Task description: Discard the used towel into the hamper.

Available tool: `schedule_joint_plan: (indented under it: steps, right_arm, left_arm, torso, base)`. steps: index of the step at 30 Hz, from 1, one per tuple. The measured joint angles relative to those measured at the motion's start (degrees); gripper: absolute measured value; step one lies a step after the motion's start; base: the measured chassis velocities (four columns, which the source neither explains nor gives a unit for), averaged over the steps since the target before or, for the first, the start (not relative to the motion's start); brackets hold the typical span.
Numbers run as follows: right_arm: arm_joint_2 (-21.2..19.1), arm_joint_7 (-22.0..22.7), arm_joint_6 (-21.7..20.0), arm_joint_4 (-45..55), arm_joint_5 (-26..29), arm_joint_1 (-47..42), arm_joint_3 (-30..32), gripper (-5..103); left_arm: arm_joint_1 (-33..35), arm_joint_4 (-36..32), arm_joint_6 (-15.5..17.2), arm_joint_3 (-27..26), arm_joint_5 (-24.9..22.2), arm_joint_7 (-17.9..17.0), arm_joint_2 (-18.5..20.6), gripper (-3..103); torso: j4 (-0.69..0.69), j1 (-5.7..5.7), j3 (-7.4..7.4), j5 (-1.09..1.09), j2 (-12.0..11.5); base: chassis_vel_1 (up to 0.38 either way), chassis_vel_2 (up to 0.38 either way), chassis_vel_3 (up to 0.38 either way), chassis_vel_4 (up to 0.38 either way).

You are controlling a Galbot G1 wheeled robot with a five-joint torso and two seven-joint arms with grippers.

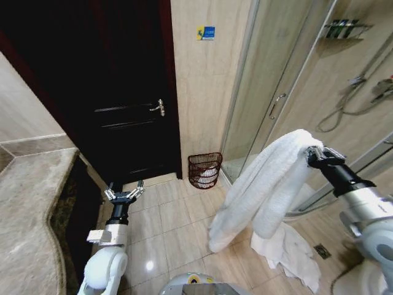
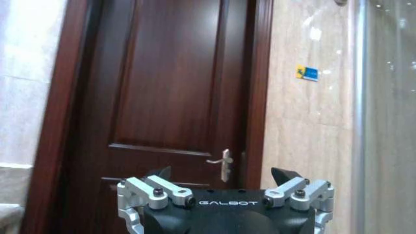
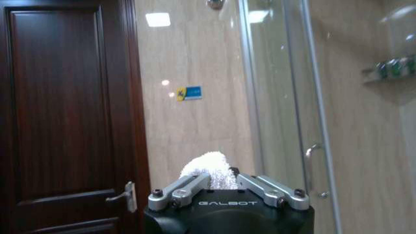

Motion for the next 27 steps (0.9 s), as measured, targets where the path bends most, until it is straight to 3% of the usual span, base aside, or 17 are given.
schedule_joint_plan:
  steps: [5, 7, 14, 17, 27]
  right_arm:
    - [0.2, 1.3, -1.2, 0.0, 0.3, 0.5, -0.2, 3]
    - [0.7, 1.1, -1.9, 0.0, -1.5, 0.5, -0.5, 3]
    - [1.0, 0.1, -2.1, 0.0, -4.2, 0.4, -0.9, 3]
    - [0.4, 0.0, -2.0, 0.0, -4.6, 0.9, -0.9, 3]
    - [0.3, -0.4, -1.7, 0.0, -4.9, 1.7, -1.6, 3]
  left_arm:
    - [0.1, -0.4, 0.6, -0.3, -0.3, 0.0, 0.2, 100]
    - [0.2, -1.7, 3.7, -0.4, -0.7, -0.6, 0.5, 100]
    - [-2.4, -2.7, 8.6, -0.3, -0.9, -2.3, 1.9, 100]
    - [-3.3, -3.2, 11.5, -0.5, -0.3, -3.8, 2.6, 100]
    - [-3.1, -3.9, 12.1, -1.5, 1.3, -5.2, 2.9, 100]
  torso:
    - [0.02, 0.0, 0.0, 0.01, 0.0]
    - [0.04, 0.0, 0.0, 0.01, 0.0]
    - [-0.04, 0.0, 0.0, 0.01, 0.0]
    - [0.01, 0.0, 0.0, 0.0, 0.0]
    - [0.01, 0.0, 0.0, 0.0, 0.0]
  base:
    - [0.073, 0.071, 0.072, 0.073]
    - [0.072, 0.07, 0.073, 0.074]
    - [0.014, 0.018, 0.019, 0.022]
    - [0.0, 0.0, 0.0, 0.0]
    - [-0.044, 0.052, 0.048, -0.047]
